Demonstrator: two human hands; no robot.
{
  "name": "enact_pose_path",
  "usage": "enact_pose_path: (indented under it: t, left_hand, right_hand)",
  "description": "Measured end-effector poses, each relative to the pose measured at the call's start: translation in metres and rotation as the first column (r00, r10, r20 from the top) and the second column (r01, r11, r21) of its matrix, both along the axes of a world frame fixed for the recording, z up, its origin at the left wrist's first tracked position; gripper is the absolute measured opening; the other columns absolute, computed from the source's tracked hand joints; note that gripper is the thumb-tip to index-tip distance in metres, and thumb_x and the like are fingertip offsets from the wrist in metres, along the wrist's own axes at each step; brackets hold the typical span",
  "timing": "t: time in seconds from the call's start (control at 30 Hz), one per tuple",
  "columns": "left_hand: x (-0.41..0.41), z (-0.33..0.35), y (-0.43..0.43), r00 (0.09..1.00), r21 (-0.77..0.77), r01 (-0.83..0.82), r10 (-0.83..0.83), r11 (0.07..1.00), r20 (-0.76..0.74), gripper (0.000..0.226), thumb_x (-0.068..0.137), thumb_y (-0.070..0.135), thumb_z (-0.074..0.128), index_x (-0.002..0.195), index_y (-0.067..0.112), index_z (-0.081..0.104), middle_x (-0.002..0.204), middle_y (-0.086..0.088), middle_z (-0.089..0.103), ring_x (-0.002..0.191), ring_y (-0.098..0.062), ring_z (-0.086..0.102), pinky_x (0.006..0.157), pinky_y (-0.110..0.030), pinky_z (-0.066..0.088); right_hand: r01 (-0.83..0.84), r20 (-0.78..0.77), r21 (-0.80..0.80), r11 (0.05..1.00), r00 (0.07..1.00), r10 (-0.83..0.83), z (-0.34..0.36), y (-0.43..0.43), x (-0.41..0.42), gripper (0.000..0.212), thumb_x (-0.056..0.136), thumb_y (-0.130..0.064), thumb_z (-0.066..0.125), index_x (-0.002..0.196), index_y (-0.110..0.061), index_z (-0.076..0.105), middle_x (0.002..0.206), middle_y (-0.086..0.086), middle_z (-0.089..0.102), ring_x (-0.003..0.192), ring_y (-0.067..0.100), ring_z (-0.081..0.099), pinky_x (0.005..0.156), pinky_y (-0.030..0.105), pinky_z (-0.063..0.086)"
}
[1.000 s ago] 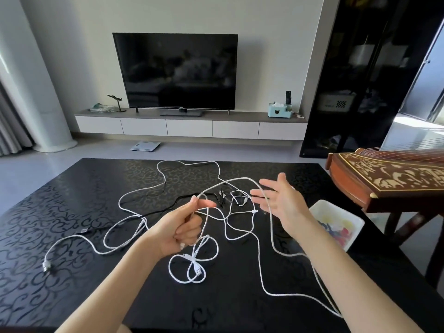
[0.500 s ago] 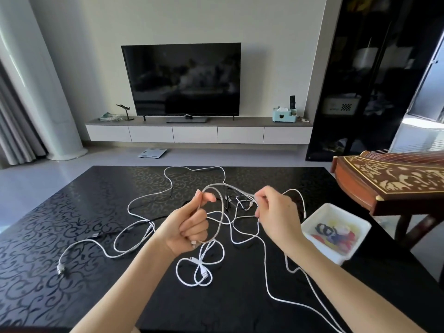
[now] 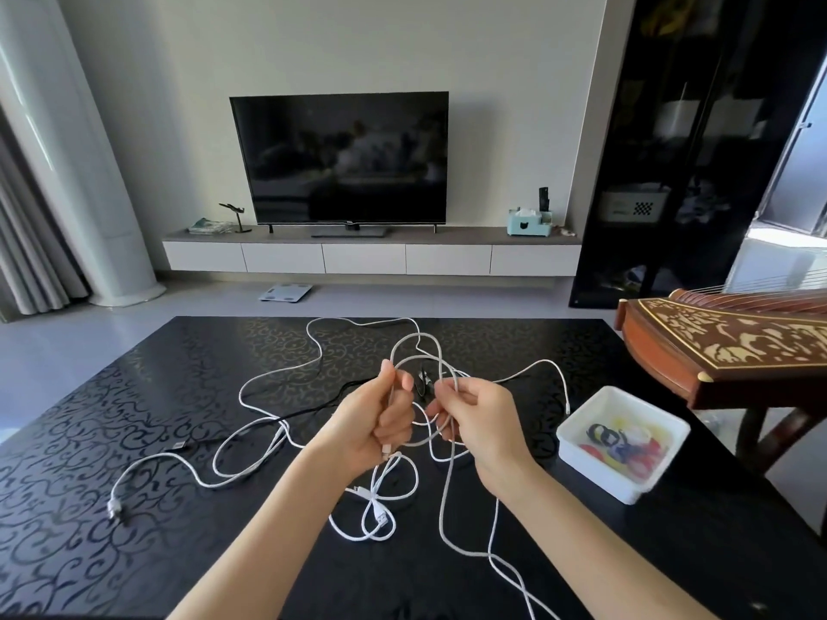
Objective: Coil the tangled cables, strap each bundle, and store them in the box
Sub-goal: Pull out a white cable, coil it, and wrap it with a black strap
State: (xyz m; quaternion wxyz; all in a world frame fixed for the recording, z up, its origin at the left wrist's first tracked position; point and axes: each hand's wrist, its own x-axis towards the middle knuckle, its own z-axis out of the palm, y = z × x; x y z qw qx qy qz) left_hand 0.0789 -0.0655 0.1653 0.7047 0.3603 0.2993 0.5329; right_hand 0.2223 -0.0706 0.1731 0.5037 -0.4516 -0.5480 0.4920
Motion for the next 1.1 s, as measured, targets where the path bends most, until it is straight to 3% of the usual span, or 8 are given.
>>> enact_pose_path:
  t: [0.17,0.3,0.37,0.5,0.7,0.87,1.0,1.1]
  left_hand:
    - [0.016,-0.004,-0.002,0.831,0.107,-0.228,0.251,0.968,-0.496,0.046,0.103,0.041,0.026,0.109,0.010,0.059,0.048,0.004,0.037,0.042,-0.009,0.024,0.038,-0.020,0.016]
    - [0.024,-0.002,-0.001,0.835,0.007,-0.204,0.178,0.979,-0.521,0.047,0.103,0.039,0.024,0.112,0.010,0.060,0.051,0.003,0.032,0.042,-0.007,0.020,0.037,-0.017,0.015]
    - [0.024,-0.003,-0.002,0.859,-0.080,-0.142,0.082,0.987,-0.506,0.048,0.104,0.038,0.023,0.108,0.009,0.061,0.052,0.003,0.030,0.041,-0.006,0.018,0.036,-0.016,0.013]
    - [0.023,-0.006,-0.004,0.830,-0.177,0.013,-0.110,0.984,-0.547,0.049,0.103,0.038,0.022,0.100,0.007,0.060,0.051,0.003,0.033,0.039,-0.005,0.020,0.036,-0.014,0.013]
    - [0.020,-0.006,-0.006,0.784,-0.080,0.130,-0.152,0.988,-0.602,0.051,0.102,0.041,0.029,0.080,0.009,0.063,0.056,0.005,0.034,0.045,-0.005,0.024,0.039,-0.016,0.015]
    - [0.013,-0.010,-0.008,0.751,0.017,0.106,-0.069,0.994,-0.657,0.049,0.101,0.040,0.037,0.078,0.015,0.072,0.064,0.005,0.033,0.052,-0.006,0.028,0.040,-0.016,0.017]
    - [0.015,-0.013,-0.012,0.713,0.061,0.135,-0.054,0.989,-0.699,0.051,0.101,0.043,0.033,0.082,0.015,0.070,0.065,0.006,0.043,0.054,-0.006,0.032,0.042,-0.016,0.020]
    - [0.018,-0.013,-0.014,0.658,0.087,0.188,-0.060,0.978,-0.751,0.050,0.101,0.045,0.029,0.086,0.017,0.067,0.070,0.002,0.052,0.053,-0.006,0.034,0.047,-0.015,0.023]
  right_hand:
    - [0.089,0.248,0.173,0.981,0.960,-0.131,-0.009,0.002,0.000,0.023,0.096,-0.012,0.052,0.079,-0.002,0.064,0.066,0.009,0.066,0.045,0.010,0.056,0.047,0.017,0.046]
    - [0.061,0.442,0.265,0.962,0.879,-0.178,-0.012,0.007,0.004,0.031,0.099,-0.016,0.043,0.075,-0.005,0.058,0.065,0.001,0.060,0.055,0.015,0.055,0.056,0.031,0.048]
    - [0.009,0.486,0.278,0.960,0.861,-0.149,-0.009,0.012,0.008,0.026,0.098,-0.016,0.046,0.076,-0.008,0.058,0.064,-0.005,0.057,0.054,0.006,0.050,0.055,0.021,0.041]
    - [0.015,0.371,0.278,0.960,0.921,-0.122,-0.006,0.015,0.014,0.008,0.089,-0.008,0.062,0.088,-0.007,0.071,0.065,-0.009,0.061,0.054,-0.004,0.057,0.052,0.003,0.038]
    - [-0.024,0.291,0.167,0.986,0.956,-0.026,-0.003,0.021,0.019,0.014,0.086,-0.019,0.068,0.072,-0.021,0.072,0.061,0.007,0.066,0.050,0.007,0.050,0.050,0.018,0.040]
    - [-0.070,-0.055,-0.060,0.996,0.996,0.067,0.005,0.034,0.032,0.015,0.087,-0.010,0.066,0.073,-0.007,0.068,0.055,0.001,0.048,0.040,0.005,0.033,0.038,0.017,0.025]
    - [-0.096,-0.023,-0.068,0.993,0.995,0.094,0.007,0.034,0.033,0.016,0.088,-0.007,0.064,0.073,-0.002,0.064,0.056,0.004,0.047,0.039,0.005,0.033,0.037,0.017,0.024]
    - [-0.107,0.161,-0.015,0.994,0.981,0.108,0.006,0.035,0.034,0.013,0.092,-0.013,0.060,0.084,-0.007,0.068,0.055,-0.001,0.047,0.039,0.002,0.034,0.039,0.017,0.027]
